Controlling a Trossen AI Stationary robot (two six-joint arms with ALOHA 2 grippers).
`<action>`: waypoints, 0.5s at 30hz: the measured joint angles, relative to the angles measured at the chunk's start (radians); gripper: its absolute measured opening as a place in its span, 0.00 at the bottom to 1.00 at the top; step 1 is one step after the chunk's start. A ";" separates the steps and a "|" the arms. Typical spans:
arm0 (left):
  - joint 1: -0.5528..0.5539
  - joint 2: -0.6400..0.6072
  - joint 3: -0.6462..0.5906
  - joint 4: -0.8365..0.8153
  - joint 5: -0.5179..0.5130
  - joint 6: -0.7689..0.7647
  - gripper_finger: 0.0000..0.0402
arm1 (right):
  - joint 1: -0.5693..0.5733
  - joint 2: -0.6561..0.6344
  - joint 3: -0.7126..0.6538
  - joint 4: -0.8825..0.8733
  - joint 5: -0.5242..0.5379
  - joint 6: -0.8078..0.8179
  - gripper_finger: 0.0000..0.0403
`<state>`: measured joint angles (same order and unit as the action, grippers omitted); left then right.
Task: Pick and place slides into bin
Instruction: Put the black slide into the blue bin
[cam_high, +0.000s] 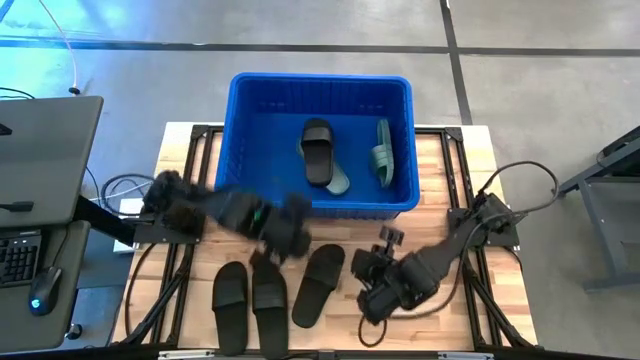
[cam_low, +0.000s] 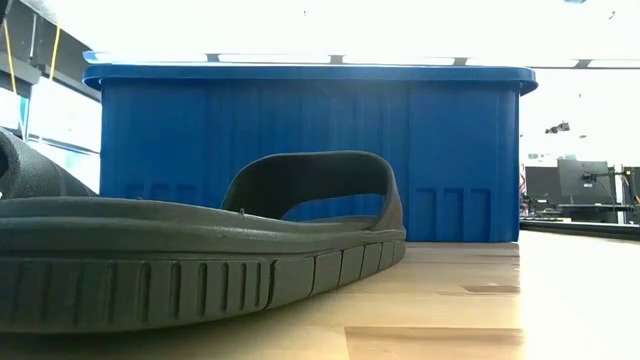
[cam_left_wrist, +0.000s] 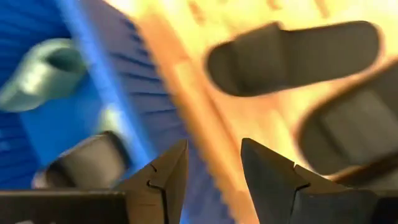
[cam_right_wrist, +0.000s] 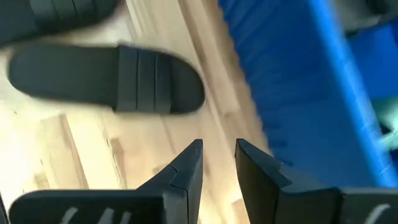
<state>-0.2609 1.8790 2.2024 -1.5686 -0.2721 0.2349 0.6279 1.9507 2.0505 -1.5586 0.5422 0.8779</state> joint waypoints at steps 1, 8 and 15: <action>-0.044 0.002 -0.025 0.000 -0.013 -0.044 0.34 | 0.016 0.000 -0.036 0.013 0.000 0.038 0.21; -0.327 0.000 -0.231 0.078 -0.168 -0.251 0.33 | 0.117 0.000 -0.264 0.266 0.116 0.126 0.21; -0.432 0.006 -0.495 0.528 -0.221 -0.100 0.37 | 0.131 0.001 -0.286 0.348 0.192 -0.033 0.21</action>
<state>-0.6933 1.8847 1.7073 -1.0410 -0.4928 0.1346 0.7588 1.9514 1.7646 -1.2105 0.7338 0.8447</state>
